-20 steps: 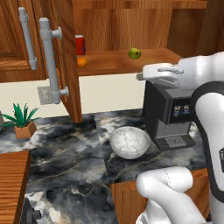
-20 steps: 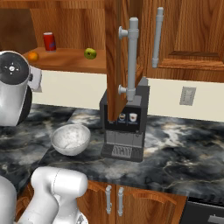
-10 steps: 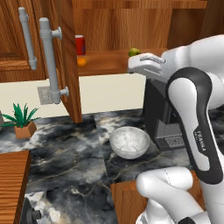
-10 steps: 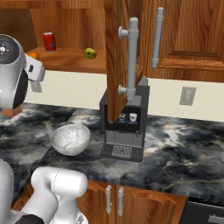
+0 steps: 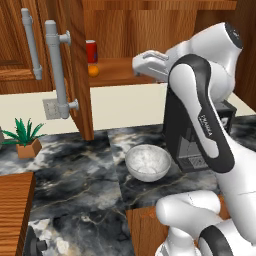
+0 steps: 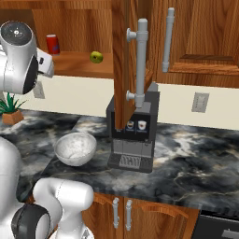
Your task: Open the cabinet. Pick the tangerine and pear from the cabinet and place them into the bowl. Then close the cabinet.
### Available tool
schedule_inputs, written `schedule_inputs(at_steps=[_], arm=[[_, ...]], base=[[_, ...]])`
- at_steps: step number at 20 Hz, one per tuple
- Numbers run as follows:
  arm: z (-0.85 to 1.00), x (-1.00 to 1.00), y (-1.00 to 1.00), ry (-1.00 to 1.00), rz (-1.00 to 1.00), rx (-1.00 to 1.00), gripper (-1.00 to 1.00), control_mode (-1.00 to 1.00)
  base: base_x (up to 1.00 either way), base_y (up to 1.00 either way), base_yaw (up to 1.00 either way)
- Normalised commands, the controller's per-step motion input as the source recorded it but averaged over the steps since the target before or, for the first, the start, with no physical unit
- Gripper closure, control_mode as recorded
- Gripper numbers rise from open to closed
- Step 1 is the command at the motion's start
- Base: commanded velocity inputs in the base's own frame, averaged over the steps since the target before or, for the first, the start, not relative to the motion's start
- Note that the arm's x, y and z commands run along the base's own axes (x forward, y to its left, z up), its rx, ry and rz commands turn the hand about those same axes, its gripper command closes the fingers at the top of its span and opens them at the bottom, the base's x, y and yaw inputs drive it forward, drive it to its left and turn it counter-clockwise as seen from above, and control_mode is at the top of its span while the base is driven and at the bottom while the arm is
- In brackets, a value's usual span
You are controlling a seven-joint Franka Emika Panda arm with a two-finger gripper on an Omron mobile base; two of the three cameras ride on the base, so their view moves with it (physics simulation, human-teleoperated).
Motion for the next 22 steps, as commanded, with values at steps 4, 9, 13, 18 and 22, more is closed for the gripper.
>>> schedule_inputs(at_steps=[4, 9, 13, 18, 22], arm=[[-0.02, 0.49, 0.39, 0.04, 0.0, -0.11, -1.0, -1.0], [-0.07, 0.52, 0.34, 0.01, 0.0, -0.09, -1.0, -1.0], [-0.19, 0.45, 0.09, -0.01, -0.01, -0.06, -1.0, -1.0], [-0.32, 0.44, 0.16, -0.03, 0.0, -0.04, -1.0, -1.0], [-0.15, 0.34, 0.12, -0.06, 0.0, 0.0, -1.0, -1.0]], base=[[0.0, 0.0, 0.0], [0.0, 0.0, 0.0], [0.0, 0.0, 0.0], [0.0, 0.0, 0.0], [0.0, 0.0, 0.0]])
